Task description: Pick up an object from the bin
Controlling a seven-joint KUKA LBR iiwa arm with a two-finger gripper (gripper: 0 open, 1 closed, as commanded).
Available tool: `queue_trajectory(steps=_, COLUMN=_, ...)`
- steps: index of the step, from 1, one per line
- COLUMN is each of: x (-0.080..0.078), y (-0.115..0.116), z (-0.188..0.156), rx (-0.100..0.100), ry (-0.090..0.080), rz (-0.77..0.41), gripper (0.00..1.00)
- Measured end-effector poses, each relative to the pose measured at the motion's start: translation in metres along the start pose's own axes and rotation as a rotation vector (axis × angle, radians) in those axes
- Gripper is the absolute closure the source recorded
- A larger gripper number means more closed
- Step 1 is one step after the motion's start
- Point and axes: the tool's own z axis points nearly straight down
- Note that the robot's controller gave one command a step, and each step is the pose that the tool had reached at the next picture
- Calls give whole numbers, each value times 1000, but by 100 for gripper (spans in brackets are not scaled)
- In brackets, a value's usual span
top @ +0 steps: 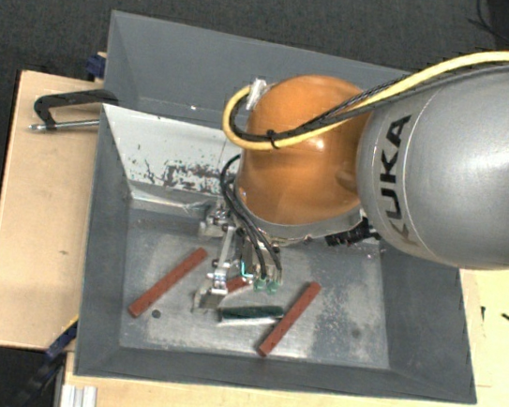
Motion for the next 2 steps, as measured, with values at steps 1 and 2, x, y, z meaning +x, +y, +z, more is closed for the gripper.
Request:
queue_trajectory(steps=1, x=-2, y=-1, z=-4, rx=-2, ry=-8, rz=3, gripper=0)
queue_trajectory(steps=2, x=-18, y=1, z=45, rx=-4, ry=-15, rz=-36, gripper=0)
